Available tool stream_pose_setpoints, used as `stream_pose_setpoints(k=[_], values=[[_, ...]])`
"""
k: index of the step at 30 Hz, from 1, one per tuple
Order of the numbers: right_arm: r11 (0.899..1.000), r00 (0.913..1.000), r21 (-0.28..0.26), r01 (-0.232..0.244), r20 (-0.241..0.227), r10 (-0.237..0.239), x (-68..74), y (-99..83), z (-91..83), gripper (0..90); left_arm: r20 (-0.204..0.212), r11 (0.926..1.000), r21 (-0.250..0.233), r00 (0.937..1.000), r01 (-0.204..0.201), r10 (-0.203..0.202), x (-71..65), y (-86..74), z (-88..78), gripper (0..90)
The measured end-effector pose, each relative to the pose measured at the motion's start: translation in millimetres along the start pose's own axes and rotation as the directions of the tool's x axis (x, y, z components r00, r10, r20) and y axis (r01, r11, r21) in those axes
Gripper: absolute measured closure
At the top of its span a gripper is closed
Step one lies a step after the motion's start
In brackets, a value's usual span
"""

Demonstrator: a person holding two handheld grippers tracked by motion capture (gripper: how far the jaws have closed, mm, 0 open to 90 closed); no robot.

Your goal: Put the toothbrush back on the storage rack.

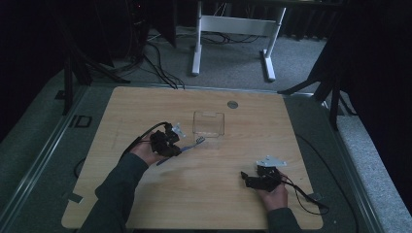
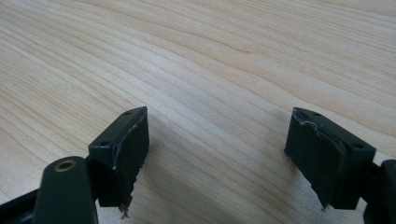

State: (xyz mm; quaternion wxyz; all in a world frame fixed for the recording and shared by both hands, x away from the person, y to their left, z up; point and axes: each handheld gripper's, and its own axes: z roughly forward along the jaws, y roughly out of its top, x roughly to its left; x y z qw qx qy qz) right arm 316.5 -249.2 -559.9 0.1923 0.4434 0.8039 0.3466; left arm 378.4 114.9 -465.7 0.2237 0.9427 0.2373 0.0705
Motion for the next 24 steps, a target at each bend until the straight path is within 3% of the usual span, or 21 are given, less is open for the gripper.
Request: stream_pose_setpoints(k=[24], values=[[1.0,1.0,0.0,0.0,0.0,0.0,0.0,0.0,0.0,21.3,-0.018,0.998,-0.062,0.9998,0.007,-0.008,-0.9,1.6,-9.1,82.8]])
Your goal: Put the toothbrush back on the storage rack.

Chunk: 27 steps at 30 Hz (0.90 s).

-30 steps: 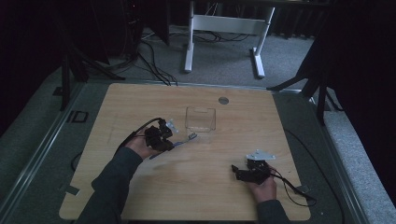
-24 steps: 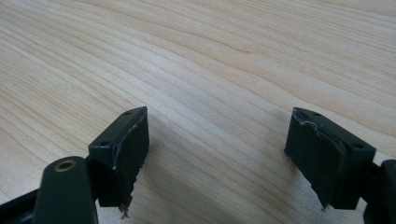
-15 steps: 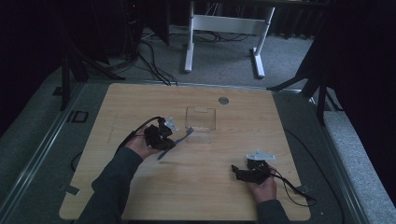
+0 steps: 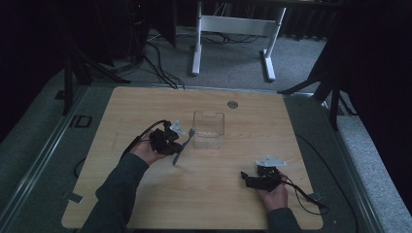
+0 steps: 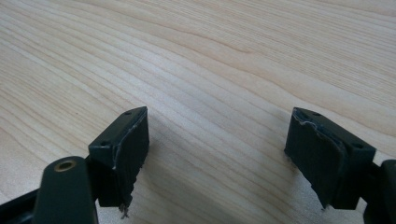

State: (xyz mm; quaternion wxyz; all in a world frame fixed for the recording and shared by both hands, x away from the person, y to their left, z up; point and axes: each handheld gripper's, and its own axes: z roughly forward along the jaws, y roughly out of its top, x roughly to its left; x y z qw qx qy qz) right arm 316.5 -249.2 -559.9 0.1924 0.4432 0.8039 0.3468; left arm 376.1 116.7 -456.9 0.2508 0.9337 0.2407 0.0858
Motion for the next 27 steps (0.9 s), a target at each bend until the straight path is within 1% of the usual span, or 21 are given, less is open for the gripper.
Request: stream_pose_setpoints(k=[11,18,19,22,27], values=[[1.0,1.0,0.0,0.0,0.0,0.0,0.0,0.0,0.0,21.3,-0.006,0.9999,-0.001,0.9999,0.014,-0.014,2.4,-1.1,-2.0,82.7],[1.0,1.0,0.0,0.0,0.0,0.0,0.0,0.0,0.0,21.3,-0.007,0.9993,-0.024,0.9995,0.029,-0.03,4.6,-2.3,-7.2,82.7],[1.0,1.0,0.0,0.0,0.0,0.0,0.0,0.0,0.0,21.2,-0.007,0.9988,-0.032,0.9993,0.038,-0.038,5.1,-2.6,-8.3,82.7],[1.0,1.0,0.0,0.0,0.0,0.0,0.0,0.0,0.0,21.3,-0.009,0.9987,-0.033,0.9992,0.038,-0.038,6.0,-2.8,-9.7,82.7],[1.0,1.0,0.0,0.001,0.0,-0.001,0.0,0.0,0.0,21.3,-0.007,0.9967,-0.056,0.9982,0.059,-0.059,7.8,-3.3,-12.7,82.7]])
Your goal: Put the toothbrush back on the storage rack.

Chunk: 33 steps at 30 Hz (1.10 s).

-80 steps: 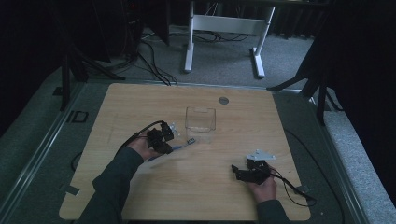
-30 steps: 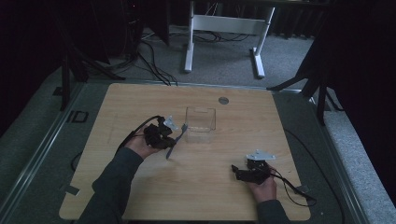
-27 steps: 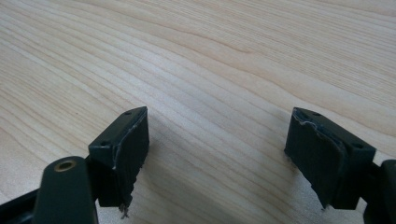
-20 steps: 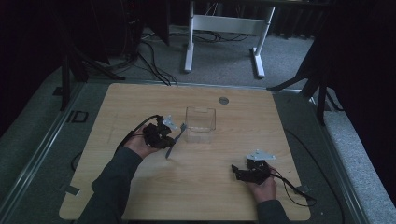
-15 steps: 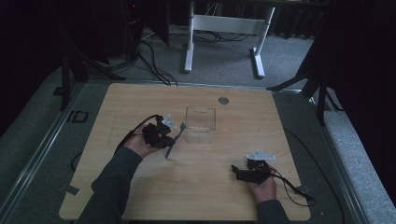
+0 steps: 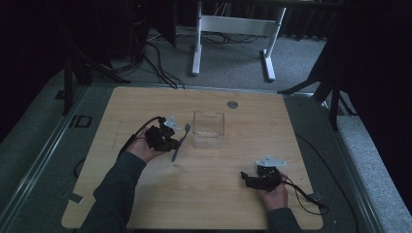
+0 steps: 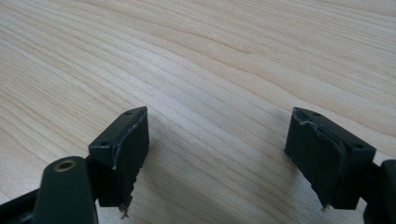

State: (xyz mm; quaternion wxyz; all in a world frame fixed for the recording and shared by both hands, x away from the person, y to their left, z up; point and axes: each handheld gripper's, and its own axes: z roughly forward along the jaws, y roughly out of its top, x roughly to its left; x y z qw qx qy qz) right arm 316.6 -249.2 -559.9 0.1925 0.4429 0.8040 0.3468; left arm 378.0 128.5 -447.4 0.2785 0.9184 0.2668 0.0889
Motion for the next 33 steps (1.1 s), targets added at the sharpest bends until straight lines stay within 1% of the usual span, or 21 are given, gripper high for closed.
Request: stream_pose_setpoints(k=[13,15,21,23,33], values=[[1.0,1.0,0.0,0.0,0.0,0.0,0.0,0.0,0.0,21.3,-0.005,0.9996,-0.025,0.9999,0.013,-0.013,2.2,1.9,-5.8,82.7],[1.0,1.0,0.0,-0.001,0.0,0.001,0.1,0.0,0.0,21.2,0.006,0.9991,-0.037,0.9998,0.019,-0.018,2.7,2.3,-6.7,82.7],[1.0,1.0,0.0,-0.001,0.0,0.001,0.0,0.0,0.0,21.3,0.008,0.9984,-0.052,0.9997,0.021,-0.021,3.1,4.0,-9.5,82.7],[1.0,1.0,0.0,-0.001,0.0,0.001,0.1,0.0,0.0,21.3,0.019,0.9978,-0.062,0.9995,0.025,-0.024,3.9,4.1,-10.7,82.7],[1.0,1.0,0.001,-0.001,0.0,0.001,0.1,0.0,0.0,21.3,0.016,0.9962,-0.082,0.9994,0.031,-0.03,4.5,6.8,-14.5,82.7]])
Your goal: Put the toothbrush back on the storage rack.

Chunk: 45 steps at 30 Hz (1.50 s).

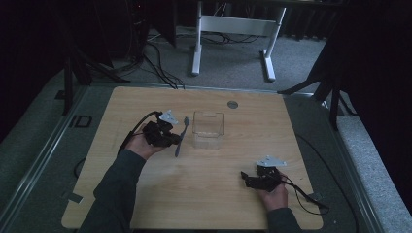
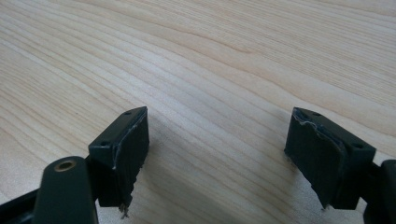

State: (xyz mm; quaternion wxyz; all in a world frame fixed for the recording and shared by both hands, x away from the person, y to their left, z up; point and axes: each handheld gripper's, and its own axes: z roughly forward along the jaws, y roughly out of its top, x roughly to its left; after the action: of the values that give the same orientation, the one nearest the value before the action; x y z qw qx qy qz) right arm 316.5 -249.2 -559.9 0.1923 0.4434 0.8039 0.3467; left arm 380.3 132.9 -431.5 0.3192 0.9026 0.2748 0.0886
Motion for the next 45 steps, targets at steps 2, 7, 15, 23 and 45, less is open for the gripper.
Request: stream_pose_setpoints(k=[2,7,15,23,45], values=[[1.0,1.0,0.0,0.0,0.0,0.0,0.0,0.0,0.0,21.3,-0.002,1.0,-0.004,1.0,-0.001,0.001,0.0,0.9,-0.6,82.7],[1.0,1.0,0.0,0.001,0.0,-0.001,-0.1,0.0,0.0,21.2,-0.001,0.9998,-0.017,1.0,0.003,-0.003,-0.2,3.7,-2.3,82.7],[1.0,1.0,-0.002,0.003,0.001,-0.003,-0.2,0.0,0.1,21.3,0.001,0.9997,-0.024,1.0,0.0,0.0,-1.4,8.1,-3.0,82.7],[1.0,1.0,-0.001,0.003,0.0,-0.003,-0.3,0.1,0.2,21.3,0.005,0.9994,-0.035,1.0,-0.005,0.006,-0.8,12.8,-4.7,82.7],[1.0,1.0,-0.002,0.002,0.0,-0.002,-0.2,0.1,0.2,21.3,0.016,0.9978,-0.063,0.9997,-0.019,0.02,-5.1,27.1,-8.9,82.7]])
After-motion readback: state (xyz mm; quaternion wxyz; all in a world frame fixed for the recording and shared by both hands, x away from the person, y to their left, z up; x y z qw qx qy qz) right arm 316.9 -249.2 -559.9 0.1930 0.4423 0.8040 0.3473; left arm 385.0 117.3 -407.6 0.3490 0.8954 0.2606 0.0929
